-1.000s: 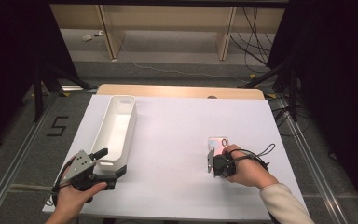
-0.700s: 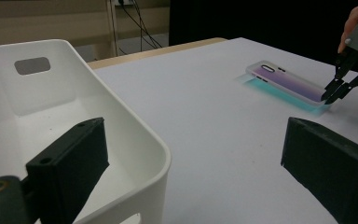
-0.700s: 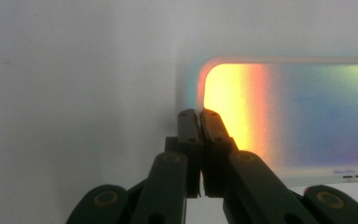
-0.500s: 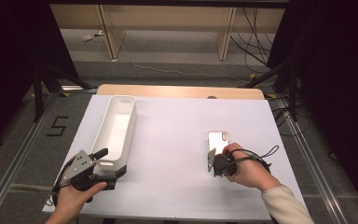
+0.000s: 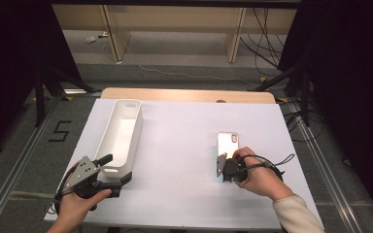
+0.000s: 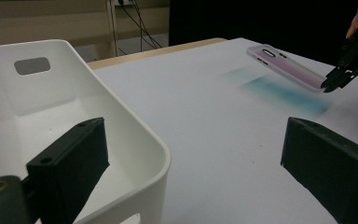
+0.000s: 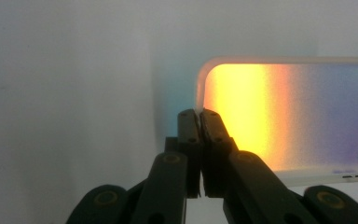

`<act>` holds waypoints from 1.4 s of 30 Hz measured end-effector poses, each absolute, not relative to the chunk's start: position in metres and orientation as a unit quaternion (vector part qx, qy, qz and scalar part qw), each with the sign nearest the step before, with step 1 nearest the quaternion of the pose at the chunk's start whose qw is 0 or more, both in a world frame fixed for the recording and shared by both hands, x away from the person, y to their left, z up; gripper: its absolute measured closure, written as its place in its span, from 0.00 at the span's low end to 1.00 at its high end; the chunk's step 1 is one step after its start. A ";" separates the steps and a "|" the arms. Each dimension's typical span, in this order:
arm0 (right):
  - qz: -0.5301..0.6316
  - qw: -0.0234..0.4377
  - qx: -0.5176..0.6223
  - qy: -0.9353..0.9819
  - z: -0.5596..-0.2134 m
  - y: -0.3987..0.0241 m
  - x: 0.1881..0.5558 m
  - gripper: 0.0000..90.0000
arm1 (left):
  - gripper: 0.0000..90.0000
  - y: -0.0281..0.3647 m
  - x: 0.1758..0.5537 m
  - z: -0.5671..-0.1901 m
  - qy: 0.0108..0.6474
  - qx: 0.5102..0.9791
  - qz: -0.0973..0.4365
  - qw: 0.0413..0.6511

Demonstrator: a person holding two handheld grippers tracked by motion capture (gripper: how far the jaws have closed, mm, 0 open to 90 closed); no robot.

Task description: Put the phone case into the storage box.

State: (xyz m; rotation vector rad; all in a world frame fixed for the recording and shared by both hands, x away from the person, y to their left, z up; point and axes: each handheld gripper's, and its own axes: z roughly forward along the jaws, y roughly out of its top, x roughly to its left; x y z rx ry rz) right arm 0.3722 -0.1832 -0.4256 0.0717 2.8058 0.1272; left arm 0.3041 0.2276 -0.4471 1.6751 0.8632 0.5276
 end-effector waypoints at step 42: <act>0.052 0.215 -0.006 0.975 -0.406 -0.149 0.354 0.99 | 0.07 0.227 0.305 -0.447 0.367 0.709 0.225 0.559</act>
